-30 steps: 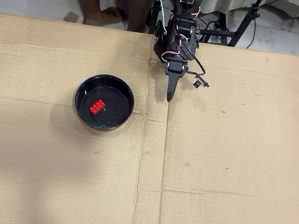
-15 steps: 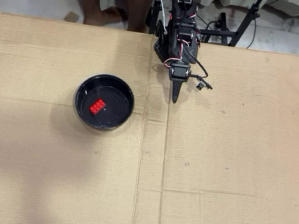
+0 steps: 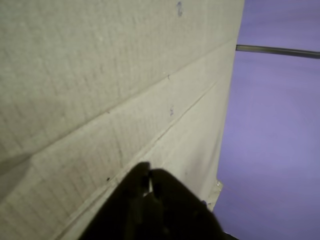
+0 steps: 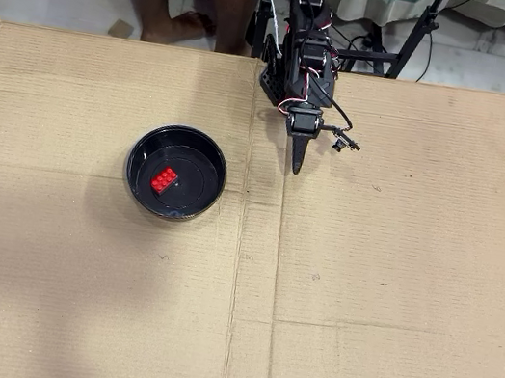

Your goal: Grasp a lego block and put it in the bin.

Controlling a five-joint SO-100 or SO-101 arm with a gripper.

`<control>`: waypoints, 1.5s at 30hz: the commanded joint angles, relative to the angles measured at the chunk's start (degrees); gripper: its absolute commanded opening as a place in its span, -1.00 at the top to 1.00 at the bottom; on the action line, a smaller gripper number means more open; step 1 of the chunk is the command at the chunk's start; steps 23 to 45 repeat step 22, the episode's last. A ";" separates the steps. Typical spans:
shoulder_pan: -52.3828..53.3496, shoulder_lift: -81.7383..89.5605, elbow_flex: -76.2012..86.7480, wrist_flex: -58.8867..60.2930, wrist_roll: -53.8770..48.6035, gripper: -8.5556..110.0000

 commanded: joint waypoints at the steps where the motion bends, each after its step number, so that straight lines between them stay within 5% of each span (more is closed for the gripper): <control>1: 0.35 0.35 0.79 0.26 -0.18 0.86; 45: 0.26 0.44 0.79 3.96 -0.18 0.86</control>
